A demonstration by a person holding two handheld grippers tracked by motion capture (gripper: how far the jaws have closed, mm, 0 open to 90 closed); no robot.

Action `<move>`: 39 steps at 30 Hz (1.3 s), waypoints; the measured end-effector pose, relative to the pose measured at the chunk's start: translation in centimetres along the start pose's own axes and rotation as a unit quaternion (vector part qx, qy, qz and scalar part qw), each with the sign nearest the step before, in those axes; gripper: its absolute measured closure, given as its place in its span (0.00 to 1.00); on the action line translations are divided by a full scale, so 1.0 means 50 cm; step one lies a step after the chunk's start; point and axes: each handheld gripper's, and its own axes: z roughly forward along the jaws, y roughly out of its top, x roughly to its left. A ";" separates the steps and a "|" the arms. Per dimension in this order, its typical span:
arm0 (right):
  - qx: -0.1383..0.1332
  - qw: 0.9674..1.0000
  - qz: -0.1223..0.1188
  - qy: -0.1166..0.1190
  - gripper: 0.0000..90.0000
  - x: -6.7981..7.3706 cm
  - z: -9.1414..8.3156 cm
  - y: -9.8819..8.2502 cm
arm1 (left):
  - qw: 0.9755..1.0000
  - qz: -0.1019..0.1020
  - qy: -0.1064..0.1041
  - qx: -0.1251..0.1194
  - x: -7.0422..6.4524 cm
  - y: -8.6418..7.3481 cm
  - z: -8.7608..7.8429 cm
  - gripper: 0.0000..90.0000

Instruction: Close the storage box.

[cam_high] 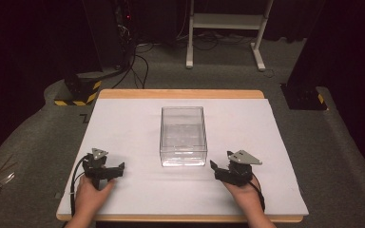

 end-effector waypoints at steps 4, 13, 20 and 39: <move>0.006 1.000 0.009 -0.015 0.26 -0.026 -0.016 -0.017 | 1.000 0.000 0.000 0.000 0.000 0.000 0.000 0.01; 0.021 0.998 0.021 -0.051 0.27 -0.080 -0.051 -0.063 | 1.000 0.000 0.001 0.000 0.000 0.000 0.000 0.01; 0.037 0.996 0.017 -0.079 0.27 -0.107 -0.067 -0.092 | 1.000 0.000 0.001 0.000 0.000 0.000 0.000 0.01; 0.064 0.996 0.023 -0.065 0.29 -0.120 -0.061 -0.110 | 1.000 0.003 0.002 -0.002 -0.001 -0.001 0.000 0.01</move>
